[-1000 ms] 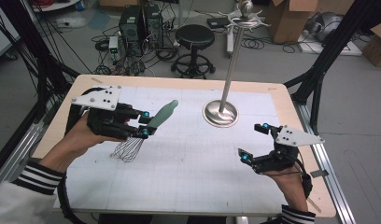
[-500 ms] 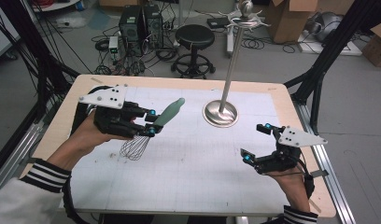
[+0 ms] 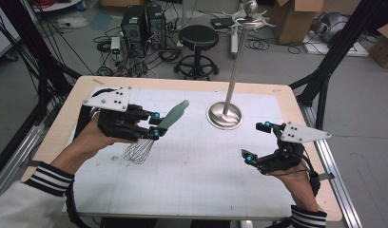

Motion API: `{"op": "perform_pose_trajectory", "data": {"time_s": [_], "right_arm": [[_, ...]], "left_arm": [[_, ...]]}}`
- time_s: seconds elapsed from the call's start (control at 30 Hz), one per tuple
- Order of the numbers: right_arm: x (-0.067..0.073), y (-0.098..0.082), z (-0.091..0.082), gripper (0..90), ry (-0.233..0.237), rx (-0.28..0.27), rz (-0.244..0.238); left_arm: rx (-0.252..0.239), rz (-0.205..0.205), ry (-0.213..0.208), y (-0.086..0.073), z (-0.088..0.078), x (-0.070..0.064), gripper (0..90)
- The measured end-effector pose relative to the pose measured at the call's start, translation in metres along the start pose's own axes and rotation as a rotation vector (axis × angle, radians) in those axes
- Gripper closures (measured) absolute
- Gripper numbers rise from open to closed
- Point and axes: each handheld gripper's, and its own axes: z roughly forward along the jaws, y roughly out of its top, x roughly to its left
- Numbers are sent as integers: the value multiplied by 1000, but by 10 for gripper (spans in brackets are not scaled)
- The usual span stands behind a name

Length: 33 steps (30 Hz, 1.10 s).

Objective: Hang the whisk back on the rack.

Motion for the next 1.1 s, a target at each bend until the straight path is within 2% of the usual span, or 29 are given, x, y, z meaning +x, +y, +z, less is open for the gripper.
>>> {"op": "perform_pose_trajectory", "data": {"time_s": [0.13,0.43,0.5,0.83,1.1], "right_arm": [[0,11,2,6,41,-3,-7],[-3,38,9,6,120,34,-27],[-2,44,12,6,142,39,-34],[4,73,39,6,264,71,-90],[11,93,62,6,348,106,-115]], "left_arm": [[2,-1,3,-1,1,1,694],[4,-3,4,-2,2,1,694],[9,-7,15,-3,3,1,694],[5,-3,17,-4,7,1,694],[-4,1,15,-3,6,0,694]]}}
